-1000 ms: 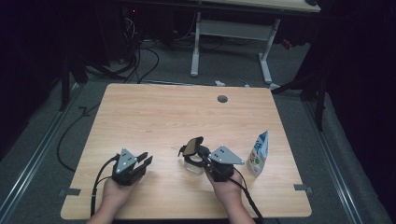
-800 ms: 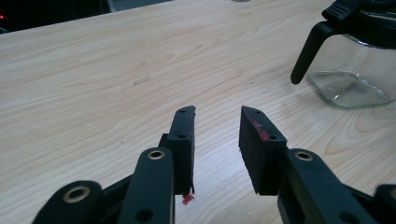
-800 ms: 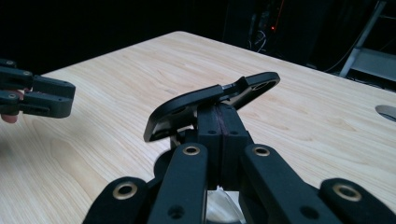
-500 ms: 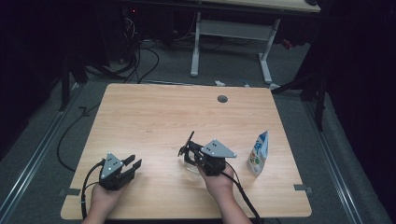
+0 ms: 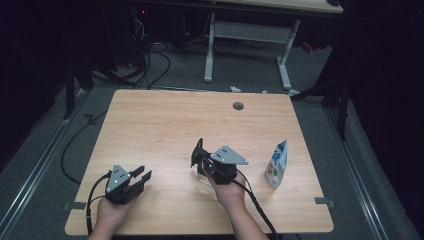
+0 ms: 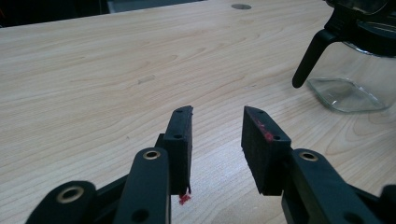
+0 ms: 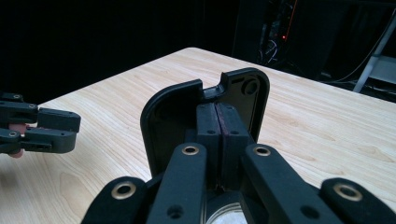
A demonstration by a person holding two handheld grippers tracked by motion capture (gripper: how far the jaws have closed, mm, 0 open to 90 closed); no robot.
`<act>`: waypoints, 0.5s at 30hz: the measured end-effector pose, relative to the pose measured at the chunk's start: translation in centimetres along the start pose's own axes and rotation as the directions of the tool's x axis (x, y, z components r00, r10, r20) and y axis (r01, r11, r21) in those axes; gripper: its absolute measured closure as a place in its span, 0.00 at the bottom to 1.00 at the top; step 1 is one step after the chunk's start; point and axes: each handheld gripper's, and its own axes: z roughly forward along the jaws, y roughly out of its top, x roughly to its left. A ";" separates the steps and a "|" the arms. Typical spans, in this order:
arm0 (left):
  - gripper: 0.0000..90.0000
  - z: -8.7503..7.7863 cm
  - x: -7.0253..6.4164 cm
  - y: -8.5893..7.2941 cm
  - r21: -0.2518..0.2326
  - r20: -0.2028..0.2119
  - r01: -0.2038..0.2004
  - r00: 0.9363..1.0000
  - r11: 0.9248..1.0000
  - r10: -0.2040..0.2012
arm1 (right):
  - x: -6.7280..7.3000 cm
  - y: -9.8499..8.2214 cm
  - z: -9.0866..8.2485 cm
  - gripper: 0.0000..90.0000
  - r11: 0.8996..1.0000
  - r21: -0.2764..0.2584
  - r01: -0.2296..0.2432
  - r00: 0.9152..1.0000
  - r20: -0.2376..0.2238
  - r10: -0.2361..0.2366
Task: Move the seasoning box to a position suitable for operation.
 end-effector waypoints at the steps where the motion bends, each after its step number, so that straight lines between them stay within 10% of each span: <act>1: 0.71 0.0 0.1 0.0 -0.001 0.000 -0.002 1.000 1.000 0.002 | 0.0 0.0 0.1 0.99 1.000 0.001 -0.001 1.000 0.000 0.001; 15: 0.70 -0.1 0.5 -0.1 -0.001 0.000 0.015 1.000 1.000 -0.015 | 0.3 0.3 0.9 0.98 1.000 0.005 0.002 1.000 -0.006 -0.002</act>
